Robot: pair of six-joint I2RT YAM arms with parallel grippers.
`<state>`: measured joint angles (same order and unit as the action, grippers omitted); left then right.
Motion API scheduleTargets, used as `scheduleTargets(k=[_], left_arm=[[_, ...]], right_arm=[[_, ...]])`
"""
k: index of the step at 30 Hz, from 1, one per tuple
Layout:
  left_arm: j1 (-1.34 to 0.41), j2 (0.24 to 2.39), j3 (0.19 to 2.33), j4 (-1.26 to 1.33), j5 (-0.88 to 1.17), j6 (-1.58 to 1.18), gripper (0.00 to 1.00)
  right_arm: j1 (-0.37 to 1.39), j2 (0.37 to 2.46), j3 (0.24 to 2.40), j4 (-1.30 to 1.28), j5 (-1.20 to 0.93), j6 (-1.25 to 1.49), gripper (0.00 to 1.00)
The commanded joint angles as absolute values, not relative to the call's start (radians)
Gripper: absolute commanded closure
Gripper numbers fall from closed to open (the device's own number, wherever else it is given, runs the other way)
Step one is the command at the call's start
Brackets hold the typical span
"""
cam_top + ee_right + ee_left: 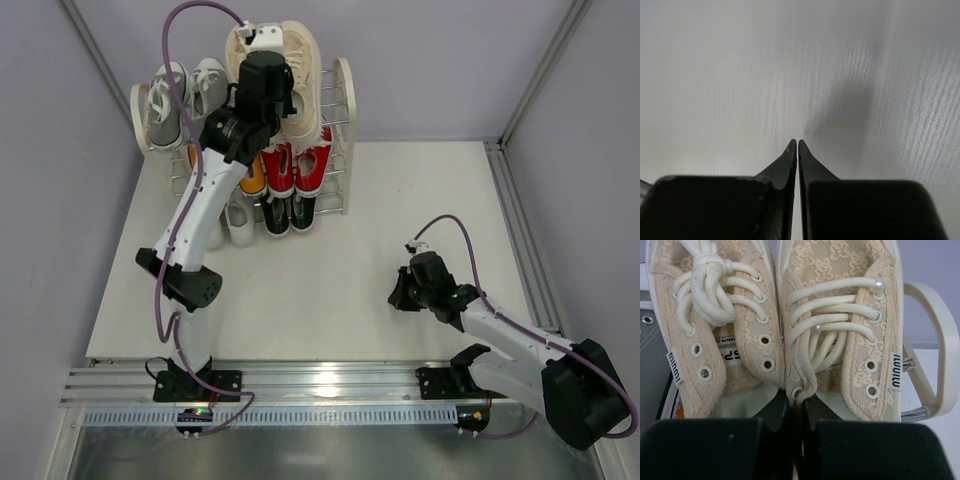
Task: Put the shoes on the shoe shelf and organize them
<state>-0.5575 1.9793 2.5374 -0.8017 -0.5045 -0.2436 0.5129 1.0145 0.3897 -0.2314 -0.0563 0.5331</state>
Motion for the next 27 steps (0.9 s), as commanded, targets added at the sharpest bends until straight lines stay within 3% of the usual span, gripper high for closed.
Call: scheduleTargets(k=[1,9,12,13,16,19,27], left_arm=[[-0.552,1.965,2.614,-0.563,-0.518,-0.255,1.0],[-0.548,1.991,2.62,-0.532,-0.496,-0.253,1.0],[-0.549,1.996,2.617,-0.515,-0.489,-0.241,0.82],[-0.548,1.996,2.614,-0.512,-0.488,-0.235,0.68],[-0.548,1.985,2.593,-0.489,-0.491,-0.221,0.44],[-0.548,1.962,2.579,-0.454,-0.495,-0.199,0.34],[-0.551,1.859,2.519,-0.394,-0.46,-0.184,0.22]], right_arm=[[0.489,1.019,0.397,-0.18,-0.093,0.497,0.96],[0.451,1.06,0.393,-0.135,-0.138,0.48,0.96],[0.442,1.074,0.393,-0.124,-0.149,0.477,0.96],[0.439,1.078,0.394,-0.123,-0.149,0.476,0.96],[0.433,1.085,0.397,-0.118,-0.158,0.471,0.96],[0.426,1.094,0.4,-0.115,-0.161,0.469,0.96],[0.422,1.083,0.414,-0.114,-0.175,0.466,0.96]])
